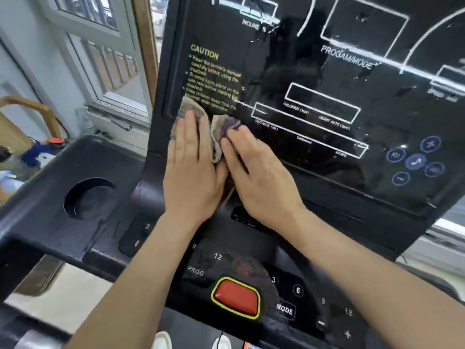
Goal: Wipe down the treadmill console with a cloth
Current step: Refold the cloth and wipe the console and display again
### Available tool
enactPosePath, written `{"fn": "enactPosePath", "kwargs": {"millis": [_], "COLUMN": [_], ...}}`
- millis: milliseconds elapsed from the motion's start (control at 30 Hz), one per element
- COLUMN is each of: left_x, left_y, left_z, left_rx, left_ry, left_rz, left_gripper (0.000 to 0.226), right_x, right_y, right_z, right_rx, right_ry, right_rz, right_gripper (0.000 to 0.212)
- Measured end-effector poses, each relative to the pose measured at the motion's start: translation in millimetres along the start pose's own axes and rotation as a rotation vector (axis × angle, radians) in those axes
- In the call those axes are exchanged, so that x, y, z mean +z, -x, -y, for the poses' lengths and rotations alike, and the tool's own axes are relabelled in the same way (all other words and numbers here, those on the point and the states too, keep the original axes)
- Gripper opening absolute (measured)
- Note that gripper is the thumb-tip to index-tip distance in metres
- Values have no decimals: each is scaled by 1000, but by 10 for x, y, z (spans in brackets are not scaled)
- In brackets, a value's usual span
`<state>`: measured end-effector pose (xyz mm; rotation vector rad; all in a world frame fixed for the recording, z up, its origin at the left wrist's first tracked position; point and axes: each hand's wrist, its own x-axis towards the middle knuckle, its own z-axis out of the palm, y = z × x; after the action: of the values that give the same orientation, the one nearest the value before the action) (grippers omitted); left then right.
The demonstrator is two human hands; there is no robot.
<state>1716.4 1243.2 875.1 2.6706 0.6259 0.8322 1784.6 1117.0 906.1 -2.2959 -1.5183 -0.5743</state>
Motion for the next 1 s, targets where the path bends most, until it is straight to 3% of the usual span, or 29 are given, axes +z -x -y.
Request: {"fn": "enactPosePath", "kwargs": {"millis": [67, 167, 333, 467, 633, 700, 800, 933, 1000], "left_x": [0, -23, -415, -456, -10, 51, -8, -292, -343], "left_y": [-56, -300, -1347, -1542, -395, -201, -314, -1064, -1275], "left_z": [-95, -234, -779, -876, -690, -683, -731, -990, -1140], "left_rx": [-7, -9, 3, 40, 84, 80, 64, 34, 15], "left_ry": [34, 35, 68, 27, -67, -80, -113, -39, -41], "left_rz": [-38, -131, -240, -273, -123, -52, -72, -198, -236], "left_gripper": [68, 68, 72, 70, 71, 76, 76, 76, 75], "right_x": [-90, -368, -1005, -1006, -592, -580, -672, -1053, -1103], "right_y": [17, -232, -1129, -1224, -79, 168, 36, -596, -683], "right_z": [-162, -441, -1029, -988, -724, -684, -757, -1159, -1234], "right_rx": [-189, -275, -218, -153, -206, -228, -240, -89, -36], "right_ry": [247, 467, 697, 522, 353, 353, 424, 546, 480], "right_rz": [37, -29, -409, -500, -153, -119, -221, -519, -589], "right_gripper": [47, 51, 35, 33, 48, 49, 43, 30, 30]}}
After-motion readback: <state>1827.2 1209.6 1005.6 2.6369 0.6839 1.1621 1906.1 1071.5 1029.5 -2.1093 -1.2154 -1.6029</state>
